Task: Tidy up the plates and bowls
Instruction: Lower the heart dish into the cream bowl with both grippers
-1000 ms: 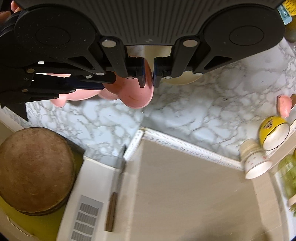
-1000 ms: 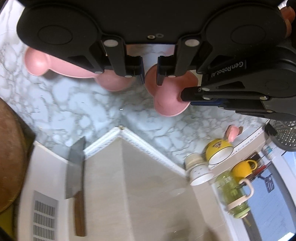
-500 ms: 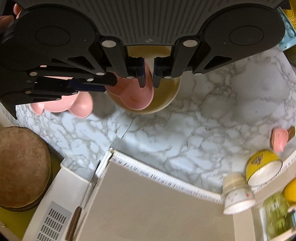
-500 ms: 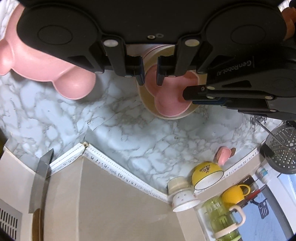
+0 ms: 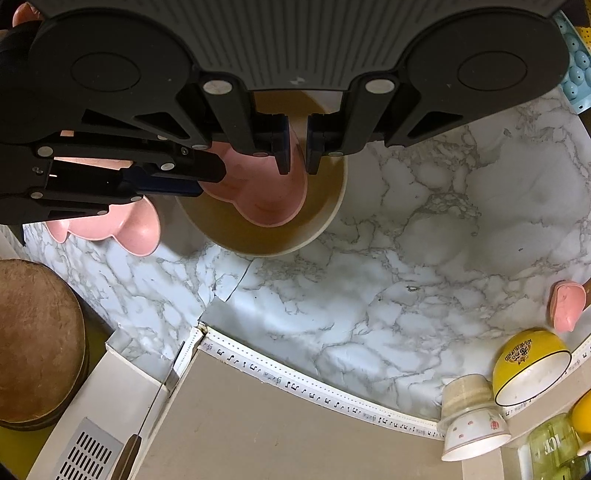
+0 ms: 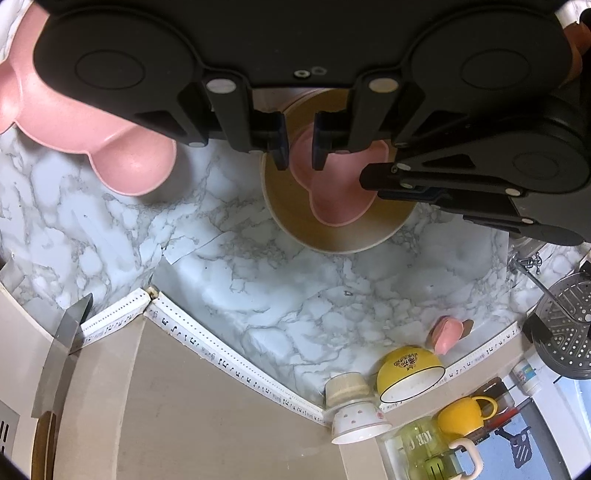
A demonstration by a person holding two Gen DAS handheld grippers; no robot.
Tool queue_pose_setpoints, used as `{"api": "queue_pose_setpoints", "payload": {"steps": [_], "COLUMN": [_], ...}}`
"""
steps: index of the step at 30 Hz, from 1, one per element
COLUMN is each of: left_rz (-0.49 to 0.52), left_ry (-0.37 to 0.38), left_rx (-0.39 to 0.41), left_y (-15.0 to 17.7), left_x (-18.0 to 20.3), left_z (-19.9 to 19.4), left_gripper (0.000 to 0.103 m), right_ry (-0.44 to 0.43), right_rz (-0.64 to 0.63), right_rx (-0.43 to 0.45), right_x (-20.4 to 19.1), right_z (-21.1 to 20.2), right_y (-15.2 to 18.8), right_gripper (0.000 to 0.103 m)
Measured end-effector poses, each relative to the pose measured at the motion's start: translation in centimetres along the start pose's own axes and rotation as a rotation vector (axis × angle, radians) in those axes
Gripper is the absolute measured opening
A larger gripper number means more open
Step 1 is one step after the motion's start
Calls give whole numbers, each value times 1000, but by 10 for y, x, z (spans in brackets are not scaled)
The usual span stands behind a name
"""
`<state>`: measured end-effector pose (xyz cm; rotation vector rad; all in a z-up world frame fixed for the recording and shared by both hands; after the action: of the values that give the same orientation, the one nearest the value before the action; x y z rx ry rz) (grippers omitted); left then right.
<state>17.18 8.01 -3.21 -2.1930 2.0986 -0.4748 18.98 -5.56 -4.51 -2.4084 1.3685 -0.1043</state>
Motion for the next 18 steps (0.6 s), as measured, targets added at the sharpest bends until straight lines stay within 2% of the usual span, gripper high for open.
{"api": "queue_pose_setpoints", "payload": {"steps": [18], "left_rz": [11], "left_ry": [16], "left_rx": [-15], "left_y": [1], "left_x": [-2], "left_z": [8], "left_gripper": [8], "right_ry": [-12], "right_rz": [19], "right_rx": [-6], "right_x": [3], "right_z": [-8], "right_y": [-3], "right_gripper": [14]}}
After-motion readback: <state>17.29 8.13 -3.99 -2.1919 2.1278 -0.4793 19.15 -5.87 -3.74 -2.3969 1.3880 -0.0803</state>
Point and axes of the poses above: each gripper's, at about its wrist camera, not at the fingertips, and z roughly the way its jaws point, x to its right, y to its underside, the point moved 1 cm from there along z, roughly the way its jaws point, and after that the axes turned 11 degrees about -x, right-handed, at the moved point
